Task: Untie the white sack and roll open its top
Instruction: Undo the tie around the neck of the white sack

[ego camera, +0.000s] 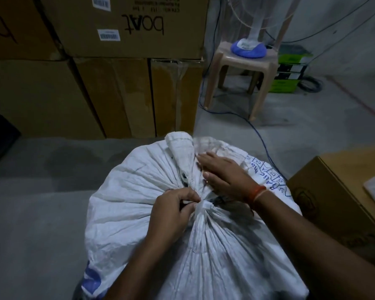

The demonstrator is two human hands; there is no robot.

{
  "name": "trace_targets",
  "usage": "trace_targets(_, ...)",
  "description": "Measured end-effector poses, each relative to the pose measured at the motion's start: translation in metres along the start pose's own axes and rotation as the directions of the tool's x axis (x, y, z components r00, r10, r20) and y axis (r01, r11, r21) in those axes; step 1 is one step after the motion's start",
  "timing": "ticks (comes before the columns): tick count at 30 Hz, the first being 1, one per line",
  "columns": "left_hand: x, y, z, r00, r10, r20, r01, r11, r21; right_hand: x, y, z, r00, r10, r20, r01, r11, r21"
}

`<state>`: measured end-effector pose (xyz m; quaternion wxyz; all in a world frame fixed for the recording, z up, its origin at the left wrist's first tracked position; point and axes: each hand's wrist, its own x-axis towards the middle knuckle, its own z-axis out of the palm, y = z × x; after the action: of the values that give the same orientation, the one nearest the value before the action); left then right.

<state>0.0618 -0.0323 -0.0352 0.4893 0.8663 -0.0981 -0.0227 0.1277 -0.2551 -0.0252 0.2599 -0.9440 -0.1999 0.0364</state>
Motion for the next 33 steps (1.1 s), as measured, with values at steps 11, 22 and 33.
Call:
trace_targets(11,-0.003,0.000,-0.005,0.998,0.050,-0.029,-0.050,0.999,0.000,-0.097,-0.085,0.017,0.861,0.260,-0.437,-0.099,0.929,0.357)
trace_targets(22,-0.001,-0.005,0.000,0.998,0.069,-0.005,-0.069,0.997,0.022,-0.077,-0.051,0.033,0.938,0.254,-0.237,-0.090,0.837,0.540)
trace_targets(33,-0.004,-0.003,-0.008,0.994,0.019,0.109,-0.023,0.999,0.037,-0.084,-0.036,0.040,0.959,0.212,-0.186,-0.062,0.801,0.596)
